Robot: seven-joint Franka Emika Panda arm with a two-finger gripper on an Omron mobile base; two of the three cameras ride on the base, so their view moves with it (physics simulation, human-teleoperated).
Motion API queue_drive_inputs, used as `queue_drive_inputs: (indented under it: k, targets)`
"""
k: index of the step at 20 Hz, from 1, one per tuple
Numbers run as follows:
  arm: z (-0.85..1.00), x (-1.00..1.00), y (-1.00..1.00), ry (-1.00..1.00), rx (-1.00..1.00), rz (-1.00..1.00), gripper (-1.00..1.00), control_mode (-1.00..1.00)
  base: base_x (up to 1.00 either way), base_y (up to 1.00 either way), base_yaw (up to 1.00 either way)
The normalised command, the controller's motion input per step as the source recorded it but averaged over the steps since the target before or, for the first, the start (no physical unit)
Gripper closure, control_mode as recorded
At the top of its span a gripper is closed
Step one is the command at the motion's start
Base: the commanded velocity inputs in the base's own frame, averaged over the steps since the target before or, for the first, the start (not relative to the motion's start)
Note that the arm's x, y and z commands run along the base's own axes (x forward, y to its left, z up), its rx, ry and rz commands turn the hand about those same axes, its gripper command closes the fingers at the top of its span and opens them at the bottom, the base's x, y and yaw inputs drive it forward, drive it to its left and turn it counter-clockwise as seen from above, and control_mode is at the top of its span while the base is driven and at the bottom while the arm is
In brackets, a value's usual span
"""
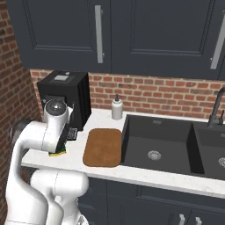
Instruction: Pick up the sponge from the counter and clean the cutting board by briefly scrubbing or pressing down on the cutting board. Once finished, release the sponge.
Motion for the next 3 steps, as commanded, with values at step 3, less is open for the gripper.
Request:
queue_drive_inputs:
  k: [3]
  targets:
    - [0.64, -0.42, -0.28, 0.0, 0.21, -0.36, -1.0, -1.0, 0.0, 0.0, 0.0]
